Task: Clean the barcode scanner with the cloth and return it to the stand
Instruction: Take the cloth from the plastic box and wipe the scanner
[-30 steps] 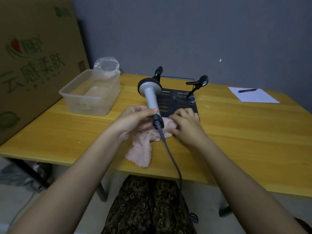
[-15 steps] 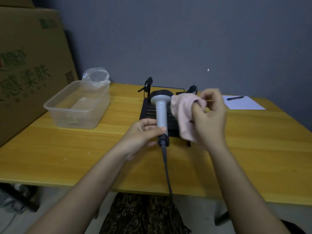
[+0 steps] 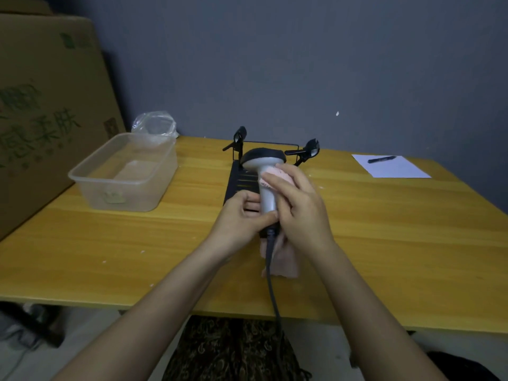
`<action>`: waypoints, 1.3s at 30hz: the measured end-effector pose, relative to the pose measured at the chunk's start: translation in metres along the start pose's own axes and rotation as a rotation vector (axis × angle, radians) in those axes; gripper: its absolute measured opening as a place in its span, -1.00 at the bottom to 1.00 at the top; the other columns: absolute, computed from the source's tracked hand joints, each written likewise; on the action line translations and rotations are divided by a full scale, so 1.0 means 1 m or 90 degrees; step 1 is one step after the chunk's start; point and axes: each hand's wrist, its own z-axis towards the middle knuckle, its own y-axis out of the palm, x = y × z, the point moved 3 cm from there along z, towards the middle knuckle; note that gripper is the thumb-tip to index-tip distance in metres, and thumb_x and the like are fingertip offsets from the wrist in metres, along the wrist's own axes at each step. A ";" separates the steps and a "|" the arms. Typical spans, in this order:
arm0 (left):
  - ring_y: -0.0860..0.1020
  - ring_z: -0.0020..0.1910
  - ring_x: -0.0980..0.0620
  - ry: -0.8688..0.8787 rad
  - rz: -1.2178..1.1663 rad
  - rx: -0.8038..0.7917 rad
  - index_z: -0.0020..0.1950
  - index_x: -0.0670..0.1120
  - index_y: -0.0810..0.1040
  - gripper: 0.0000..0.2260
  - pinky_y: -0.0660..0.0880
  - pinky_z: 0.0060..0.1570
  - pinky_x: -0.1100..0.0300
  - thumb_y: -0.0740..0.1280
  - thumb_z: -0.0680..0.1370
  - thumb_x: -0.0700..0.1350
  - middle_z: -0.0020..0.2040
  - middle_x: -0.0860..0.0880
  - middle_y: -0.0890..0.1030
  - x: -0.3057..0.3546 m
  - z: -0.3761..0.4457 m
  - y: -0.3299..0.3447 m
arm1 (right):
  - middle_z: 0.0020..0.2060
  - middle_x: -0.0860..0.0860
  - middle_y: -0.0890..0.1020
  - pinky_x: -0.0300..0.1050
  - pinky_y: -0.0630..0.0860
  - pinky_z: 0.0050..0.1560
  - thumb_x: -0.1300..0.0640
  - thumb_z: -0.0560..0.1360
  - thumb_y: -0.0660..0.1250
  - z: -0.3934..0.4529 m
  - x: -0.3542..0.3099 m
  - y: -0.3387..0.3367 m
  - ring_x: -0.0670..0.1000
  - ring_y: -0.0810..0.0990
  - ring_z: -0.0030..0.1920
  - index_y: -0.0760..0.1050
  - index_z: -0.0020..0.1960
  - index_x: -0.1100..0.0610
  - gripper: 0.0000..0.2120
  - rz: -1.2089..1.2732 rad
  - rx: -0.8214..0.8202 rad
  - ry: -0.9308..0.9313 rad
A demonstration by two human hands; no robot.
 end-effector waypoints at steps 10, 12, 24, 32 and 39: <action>0.64 -0.06 0.00 -0.012 0.002 0.018 0.08 -0.14 0.50 -0.65 0.60 -0.04 0.17 0.51 0.35 -0.21 -0.05 -0.05 0.63 -0.006 0.003 -0.004 | 0.03 0.12 0.56 -0.12 0.42 -0.14 0.19 0.40 0.11 -0.001 -0.004 -0.013 0.09 0.46 -0.02 0.50 0.07 0.19 -0.69 -0.193 -0.165 -0.173; 0.64 -0.04 -0.01 -0.023 -0.010 0.030 0.07 -0.14 0.51 -0.64 0.59 -0.02 0.15 0.52 0.34 -0.21 -0.02 -0.09 0.65 -0.009 0.004 -0.005 | 0.04 0.10 0.55 -0.12 0.44 -0.11 0.16 0.45 0.11 -0.004 0.002 -0.020 0.09 0.50 -0.01 0.51 0.08 0.18 -0.70 -0.136 -0.188 -0.153; 0.61 -0.22 0.14 -0.028 -0.100 -0.002 0.12 -0.20 0.50 -0.70 0.54 -0.30 0.36 0.44 0.41 -0.26 -0.07 -0.07 0.62 0.002 0.001 -0.012 | -0.02 -0.05 0.54 -0.44 0.37 0.07 0.38 0.48 0.26 -0.002 0.017 -0.027 -0.25 0.49 0.05 0.55 0.03 0.01 -0.70 0.210 -0.101 0.056; 0.64 -0.33 0.22 -0.064 -0.268 0.003 -0.01 -0.09 0.51 -0.84 0.56 -0.35 0.33 0.36 0.47 -0.28 -0.15 -0.04 0.62 0.004 0.003 -0.012 | 0.02 0.01 0.56 -0.40 0.40 0.09 0.40 0.48 0.26 -0.025 0.006 -0.014 -0.22 0.51 0.08 0.55 0.01 0.05 -0.72 0.262 -0.048 0.059; 0.63 -0.32 0.21 -0.080 -0.281 0.011 -0.06 -0.09 0.51 -0.91 0.61 -0.24 0.24 0.36 0.48 -0.25 -0.21 -0.02 0.63 0.002 0.007 -0.010 | 0.01 0.05 0.53 -0.25 0.44 0.09 0.40 0.47 0.20 -0.020 0.009 -0.023 -0.06 0.51 0.07 0.57 0.03 0.19 -0.75 0.145 -0.043 -0.019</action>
